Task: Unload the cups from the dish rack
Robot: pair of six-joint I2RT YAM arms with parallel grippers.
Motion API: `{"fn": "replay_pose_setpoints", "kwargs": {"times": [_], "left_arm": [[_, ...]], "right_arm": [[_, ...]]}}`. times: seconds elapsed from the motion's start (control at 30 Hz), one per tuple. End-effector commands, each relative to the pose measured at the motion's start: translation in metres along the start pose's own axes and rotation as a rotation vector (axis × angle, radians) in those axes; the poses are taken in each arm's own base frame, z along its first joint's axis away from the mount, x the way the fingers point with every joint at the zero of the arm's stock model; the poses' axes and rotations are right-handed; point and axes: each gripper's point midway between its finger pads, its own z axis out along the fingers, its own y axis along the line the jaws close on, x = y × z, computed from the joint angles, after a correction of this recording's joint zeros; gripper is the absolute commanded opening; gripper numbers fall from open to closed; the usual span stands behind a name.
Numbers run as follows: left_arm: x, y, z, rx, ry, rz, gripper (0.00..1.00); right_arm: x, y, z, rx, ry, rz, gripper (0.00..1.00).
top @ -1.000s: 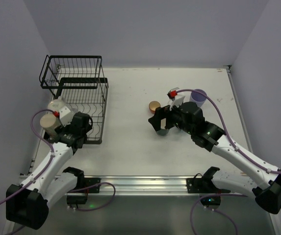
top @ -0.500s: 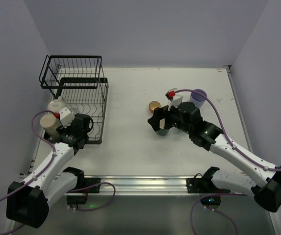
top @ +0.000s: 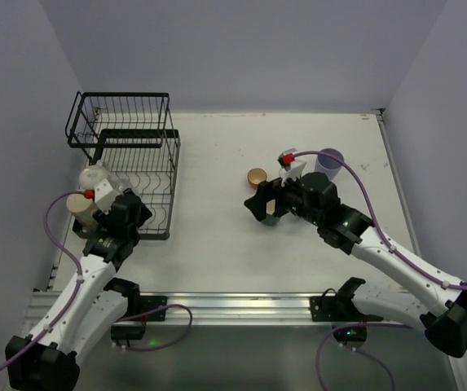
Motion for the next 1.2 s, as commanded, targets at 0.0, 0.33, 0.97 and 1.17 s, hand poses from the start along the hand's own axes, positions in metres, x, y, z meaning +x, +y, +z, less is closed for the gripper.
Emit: {"fn": "replay_pose_setpoints", "kwargs": {"times": [0.0,0.33,0.97,1.17], "left_arm": [[-0.019,-0.025,-0.018,0.147,-0.012,-0.046,0.29],[-0.055,-0.066,-0.078,0.465,-0.026,-0.074,0.25],[-0.104,-0.175,-0.216,1.342,0.023,-0.289,0.14],[-0.096,-0.185,-0.222,1.445,0.086,-0.332,0.13]], "right_arm": [[-0.026,0.024,-0.012,-0.119,-0.115,0.037,0.98],[-0.044,0.081,-0.021,-0.416,-0.189,0.187,0.94],[-0.086,0.154,0.001,-0.634,-0.275,0.231,0.93],[-0.108,0.152,0.007,-0.568,-0.315,0.158,0.91]]}}
